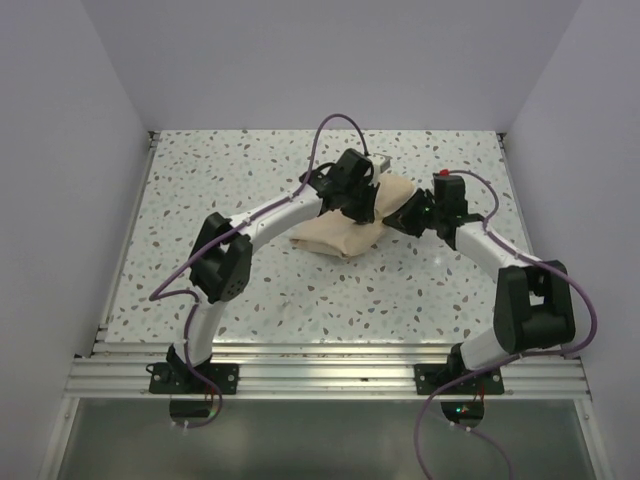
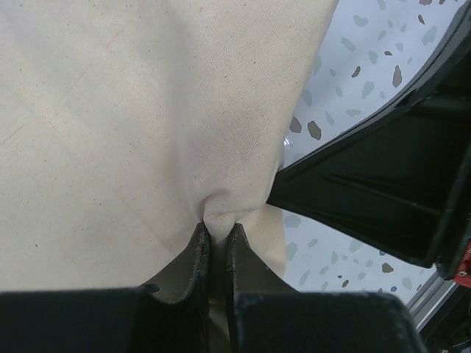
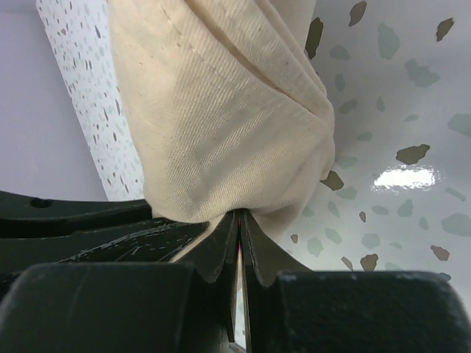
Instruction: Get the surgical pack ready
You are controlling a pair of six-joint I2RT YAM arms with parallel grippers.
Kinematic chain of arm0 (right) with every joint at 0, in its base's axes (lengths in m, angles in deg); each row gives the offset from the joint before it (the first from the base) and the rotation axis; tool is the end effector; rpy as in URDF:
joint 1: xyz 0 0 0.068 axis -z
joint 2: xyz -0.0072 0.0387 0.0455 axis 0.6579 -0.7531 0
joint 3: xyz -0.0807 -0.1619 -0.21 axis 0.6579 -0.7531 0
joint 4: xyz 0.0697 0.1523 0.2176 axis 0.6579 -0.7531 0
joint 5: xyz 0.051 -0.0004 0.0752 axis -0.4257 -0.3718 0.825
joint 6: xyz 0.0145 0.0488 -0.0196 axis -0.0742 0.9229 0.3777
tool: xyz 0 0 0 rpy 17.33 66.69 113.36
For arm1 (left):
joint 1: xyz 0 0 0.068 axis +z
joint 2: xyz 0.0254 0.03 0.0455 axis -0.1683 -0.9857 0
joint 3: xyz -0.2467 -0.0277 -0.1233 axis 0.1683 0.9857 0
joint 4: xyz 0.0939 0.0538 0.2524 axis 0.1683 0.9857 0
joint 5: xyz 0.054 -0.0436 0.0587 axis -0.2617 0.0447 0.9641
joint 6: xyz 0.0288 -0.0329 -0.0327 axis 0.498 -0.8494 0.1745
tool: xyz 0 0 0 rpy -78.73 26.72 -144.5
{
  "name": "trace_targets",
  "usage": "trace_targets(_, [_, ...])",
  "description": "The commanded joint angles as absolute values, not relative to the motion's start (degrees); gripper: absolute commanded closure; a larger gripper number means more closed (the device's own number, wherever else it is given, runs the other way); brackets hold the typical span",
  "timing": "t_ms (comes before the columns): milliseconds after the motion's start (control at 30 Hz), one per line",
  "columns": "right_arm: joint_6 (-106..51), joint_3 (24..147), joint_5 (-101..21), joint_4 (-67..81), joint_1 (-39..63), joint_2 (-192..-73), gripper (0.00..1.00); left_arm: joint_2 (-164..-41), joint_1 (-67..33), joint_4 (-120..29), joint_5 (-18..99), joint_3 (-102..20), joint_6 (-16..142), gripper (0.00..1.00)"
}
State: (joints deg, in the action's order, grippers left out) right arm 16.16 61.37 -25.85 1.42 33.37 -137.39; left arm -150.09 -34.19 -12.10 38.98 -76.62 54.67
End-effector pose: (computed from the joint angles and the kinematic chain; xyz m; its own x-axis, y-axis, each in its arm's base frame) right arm 0.3265 0.0586 0.2161 -0.7241 0.6219 -0.2980 0.2314 0.6262 0.7445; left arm 0.3613 -0.3563 0.2520 -0.7489 0.2554 -0.6114 0.5470 0.7592 -0.3528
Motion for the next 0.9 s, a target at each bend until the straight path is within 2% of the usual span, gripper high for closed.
trace_targets(0, [17.4,63.0,-25.0,5.5,31.6,-139.1,0.94,-146.0,-33.9,-13.3,37.9,-80.6,55.0,1.0])
trace_targets(367, [18.5,62.5,-26.3,4.9,29.1,-141.9,0.97,-146.2,-33.9,-11.8,37.9,-84.0,54.8,1.0])
trace_targets(600, [18.3,60.3,-26.2,2.2,28.8,-136.9,0.97,-147.0,-33.8,-10.7,38.1,-85.7,55.1,1.0])
trace_targets(867, [18.6,59.4,-25.9,1.4,28.3,-136.4,0.97,-147.4,-33.7,-10.3,38.3,-86.2,55.3,1.0])
